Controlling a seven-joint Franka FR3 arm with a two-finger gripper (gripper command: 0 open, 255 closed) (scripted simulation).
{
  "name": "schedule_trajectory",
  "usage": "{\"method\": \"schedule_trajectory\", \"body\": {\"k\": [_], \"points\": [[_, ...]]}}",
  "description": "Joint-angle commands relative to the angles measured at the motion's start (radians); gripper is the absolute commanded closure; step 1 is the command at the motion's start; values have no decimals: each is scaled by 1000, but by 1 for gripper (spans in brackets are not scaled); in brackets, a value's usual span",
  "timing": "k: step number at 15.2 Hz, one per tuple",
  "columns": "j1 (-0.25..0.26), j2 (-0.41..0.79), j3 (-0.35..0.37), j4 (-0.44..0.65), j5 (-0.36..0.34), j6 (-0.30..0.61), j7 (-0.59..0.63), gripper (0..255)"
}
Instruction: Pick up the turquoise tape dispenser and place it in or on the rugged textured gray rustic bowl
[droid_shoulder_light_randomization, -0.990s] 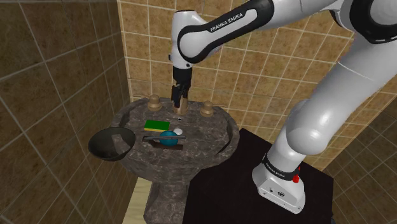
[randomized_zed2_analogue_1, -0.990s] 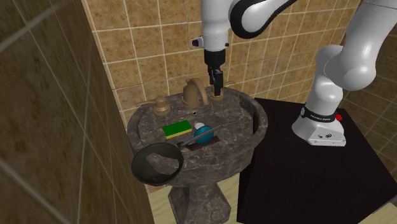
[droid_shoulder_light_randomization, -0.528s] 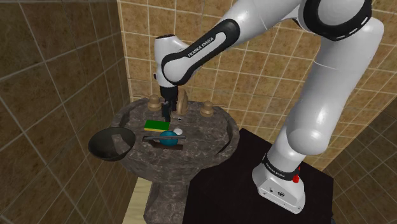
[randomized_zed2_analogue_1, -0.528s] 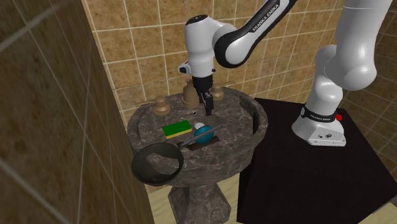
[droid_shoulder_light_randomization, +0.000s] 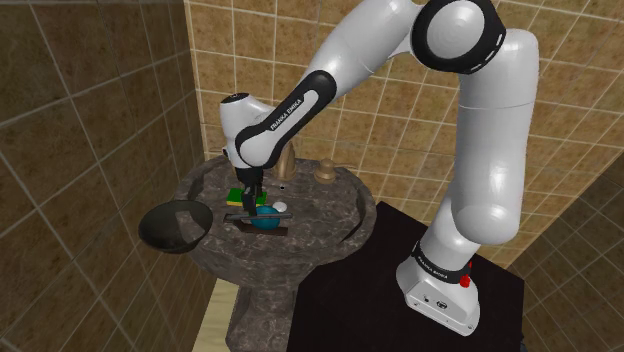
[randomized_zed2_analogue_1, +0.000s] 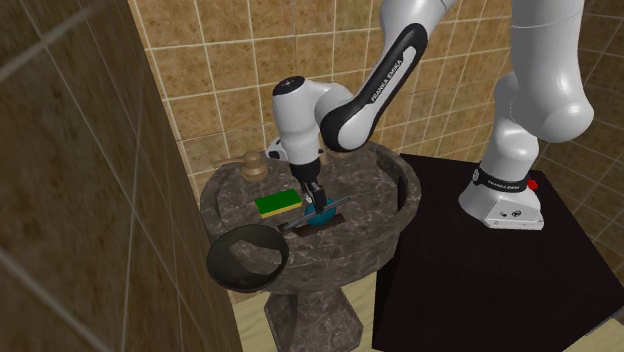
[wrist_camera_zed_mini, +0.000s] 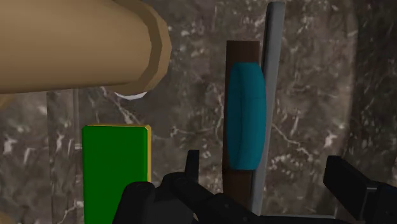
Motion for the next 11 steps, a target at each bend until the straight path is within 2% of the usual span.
{"method": "schedule_trajectory", "body": {"k": [1, 7, 11], "points": [[4, 33, -4, 8, -13, 22, 2, 0], [9, 85, -15, -5, -31, 86, 14, 0], [9, 86, -15, -5, -31, 86, 14, 0]]}}
